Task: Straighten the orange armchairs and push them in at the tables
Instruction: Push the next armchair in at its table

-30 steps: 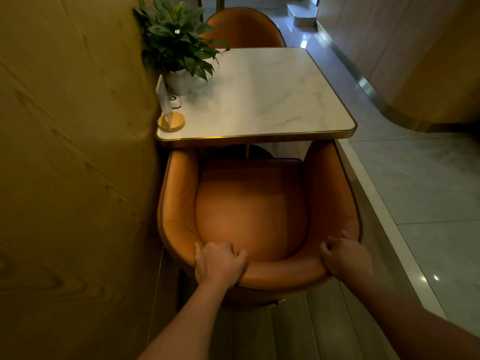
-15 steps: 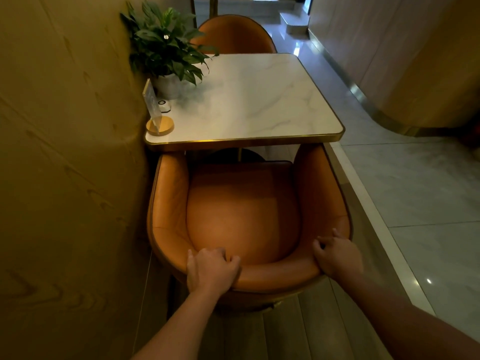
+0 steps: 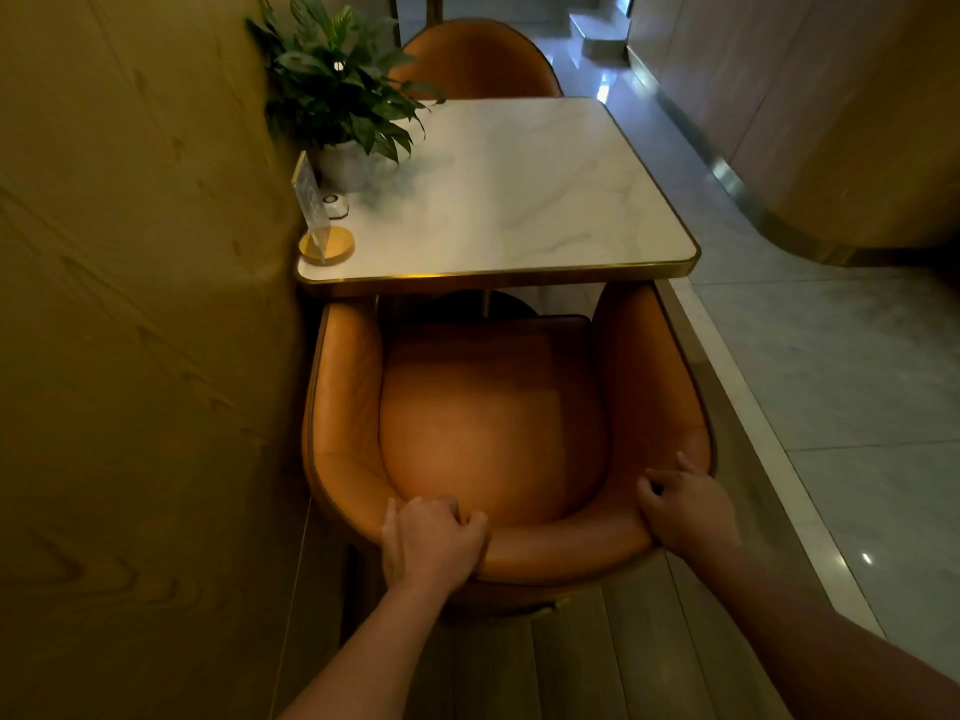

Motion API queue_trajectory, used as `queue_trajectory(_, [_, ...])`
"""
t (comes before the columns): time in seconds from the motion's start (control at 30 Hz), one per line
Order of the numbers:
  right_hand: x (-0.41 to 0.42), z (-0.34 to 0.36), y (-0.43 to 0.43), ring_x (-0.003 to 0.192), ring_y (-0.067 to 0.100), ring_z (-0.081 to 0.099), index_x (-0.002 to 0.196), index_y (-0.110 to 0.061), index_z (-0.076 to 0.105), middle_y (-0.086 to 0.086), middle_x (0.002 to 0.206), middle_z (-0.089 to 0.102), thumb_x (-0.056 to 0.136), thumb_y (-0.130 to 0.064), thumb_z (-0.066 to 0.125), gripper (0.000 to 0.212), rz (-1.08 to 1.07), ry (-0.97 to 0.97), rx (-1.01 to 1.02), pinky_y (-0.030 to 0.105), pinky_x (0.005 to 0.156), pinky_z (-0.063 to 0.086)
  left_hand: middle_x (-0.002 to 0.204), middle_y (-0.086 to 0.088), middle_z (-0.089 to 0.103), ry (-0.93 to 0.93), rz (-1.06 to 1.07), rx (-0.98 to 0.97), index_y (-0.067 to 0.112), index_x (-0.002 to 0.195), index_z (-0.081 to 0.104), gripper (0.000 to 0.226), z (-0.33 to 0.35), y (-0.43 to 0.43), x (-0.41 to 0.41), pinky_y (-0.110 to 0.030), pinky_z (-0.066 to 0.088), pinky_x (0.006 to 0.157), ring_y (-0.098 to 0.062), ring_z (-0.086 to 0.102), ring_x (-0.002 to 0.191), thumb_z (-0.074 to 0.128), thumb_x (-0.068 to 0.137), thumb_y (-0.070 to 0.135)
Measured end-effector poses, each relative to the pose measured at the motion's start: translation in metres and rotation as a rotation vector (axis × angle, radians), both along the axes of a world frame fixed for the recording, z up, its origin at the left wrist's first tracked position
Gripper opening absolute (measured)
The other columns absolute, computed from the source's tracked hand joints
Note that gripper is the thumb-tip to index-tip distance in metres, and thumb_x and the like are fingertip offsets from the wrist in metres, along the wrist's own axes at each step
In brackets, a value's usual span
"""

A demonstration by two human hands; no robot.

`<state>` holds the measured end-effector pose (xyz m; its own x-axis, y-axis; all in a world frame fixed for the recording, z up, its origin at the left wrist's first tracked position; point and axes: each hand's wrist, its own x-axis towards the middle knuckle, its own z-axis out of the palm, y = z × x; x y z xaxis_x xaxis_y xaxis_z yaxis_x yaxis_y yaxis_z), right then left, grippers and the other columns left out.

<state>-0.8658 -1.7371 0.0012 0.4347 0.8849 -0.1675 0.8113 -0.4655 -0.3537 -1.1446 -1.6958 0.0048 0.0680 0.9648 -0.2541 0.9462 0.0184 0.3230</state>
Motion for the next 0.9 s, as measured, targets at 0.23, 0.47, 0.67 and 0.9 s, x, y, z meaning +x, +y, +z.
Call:
queue_trajectory(0.23, [-0.002,0.005,0.001,0.137,0.024,0.044,0.103,-0.012,0.074,0.016,0.133,0.061,0.099,-0.029,0.051,0.029,-0.010,-0.020,-0.039,0.037,0.087,0.048,0.076,0.008,0.057,0.033,-0.019,-0.009,0.024,0.072,0.058,0.033,-0.004,0.003,0.000,-0.040,0.029,0.113,-0.014,0.054,0.086,0.046,0.089,0.050])
queue_trajectory(0.47, [0.006,-0.002,0.009,0.146,0.019,0.030,0.119,-0.029,0.066,0.005,0.137,0.059,0.098,-0.046,0.044,0.034,0.075,-0.080,-0.193,0.041,0.093,0.050,0.114,-0.002,0.062,0.121,-0.069,-0.123,0.024,0.111,0.066,0.048,-0.013,0.009,0.001,-0.048,0.020,0.116,-0.024,0.052,0.115,0.041,0.088,0.057])
queue_trajectory(0.67, [0.014,-0.013,0.011,0.147,0.020,0.026,0.114,-0.033,0.067,-0.003,0.129,0.064,0.096,-0.050,0.040,0.037,0.133,-0.076,-0.281,0.058,0.109,0.036,0.117,-0.001,0.064,0.164,-0.103,-0.144,0.028,0.115,0.067,0.051,-0.014,0.008,0.001,-0.060,0.004,0.117,-0.024,0.052,0.117,0.034,0.090,0.057])
queue_trajectory(0.9, [0.014,-0.015,0.012,0.145,0.024,0.030,0.114,-0.030,0.068,-0.001,0.129,0.064,0.099,-0.046,0.027,0.046,0.228,-0.161,-0.272,0.057,0.118,0.013,0.115,-0.002,0.066,0.188,-0.113,-0.173,0.028,0.111,0.068,0.052,-0.016,0.011,0.001,-0.059,0.011,0.116,-0.025,0.053,0.115,0.030,0.091,0.057])
